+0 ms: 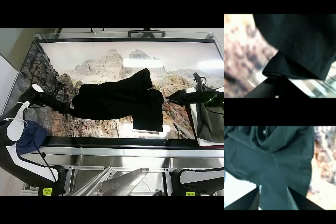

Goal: Fold the shirts.

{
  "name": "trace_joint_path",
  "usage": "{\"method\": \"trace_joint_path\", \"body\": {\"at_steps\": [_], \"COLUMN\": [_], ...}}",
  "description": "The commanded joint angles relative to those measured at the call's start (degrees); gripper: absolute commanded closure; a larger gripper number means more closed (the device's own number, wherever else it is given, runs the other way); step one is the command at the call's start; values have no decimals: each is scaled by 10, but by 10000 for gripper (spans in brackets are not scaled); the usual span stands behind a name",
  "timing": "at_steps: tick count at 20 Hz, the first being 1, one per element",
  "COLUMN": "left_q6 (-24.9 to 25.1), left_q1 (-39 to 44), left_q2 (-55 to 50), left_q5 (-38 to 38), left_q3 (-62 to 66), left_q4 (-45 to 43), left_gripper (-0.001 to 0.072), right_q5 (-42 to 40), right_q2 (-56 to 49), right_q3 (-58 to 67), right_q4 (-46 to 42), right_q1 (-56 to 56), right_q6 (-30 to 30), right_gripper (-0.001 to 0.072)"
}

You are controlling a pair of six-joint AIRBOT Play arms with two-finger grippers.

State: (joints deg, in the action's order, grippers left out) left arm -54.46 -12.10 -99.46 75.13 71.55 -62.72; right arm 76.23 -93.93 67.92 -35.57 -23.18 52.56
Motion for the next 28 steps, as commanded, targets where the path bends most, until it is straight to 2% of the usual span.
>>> {"method": "trace_joint_path", "body": {"at_steps": [1,4,6,8,11,14,15,16,17,18,20,23,25,26,28], "left_q6": [5,4,0,0,0,0,-1,-7,-13,-12,11,52,67,71,98], "left_q1": [14,6,-8,-15,-18,-17,-18,-17,-18,-20,-33,-65,-98,-116,-159], "left_q2": [2,2,2,2,1,1,2,3,7,16,52,145,219,254,327], "left_q5": [1,15,24,28,26,23,25,31,40,54,104,195,250,256,249], "left_q3": [34,54,67,70,67,68,69,70,70,70,70,70,70,70,70], "left_q4": [13,13,13,13,12,13,14,15,24,51,163,375,610,760,1088], "left_gripper": [684,683,683,683,683,683,683,684,685,685,688,690,690,690,690], "right_q5": [-20,-83,-105,-103,-104,-92,-80,-53,-19,24,89,150,158,141,54], "right_q2": [-19,-52,-72,-95,-128,-142,-142,-142,-140,-131,-82,65,196,255,380], "right_q3": [0,1,3,7,28,38,38,41,45,48,48,59,80,92,120], "right_q4": [-44,-29,16,48,48,48,50,63,84,118,185,291,428,488,557], "right_q1": [1,1,2,10,32,60,66,71,72,72,70,49,12,-11,-81], "right_q6": [17,12,-4,-16,-5,-5,-5,-12,-21,-36,-64,-63,-63,-63,-60], "right_gripper": [314,314,315,316,318,354,446,654,690,691,692,692,691,691,691]}}
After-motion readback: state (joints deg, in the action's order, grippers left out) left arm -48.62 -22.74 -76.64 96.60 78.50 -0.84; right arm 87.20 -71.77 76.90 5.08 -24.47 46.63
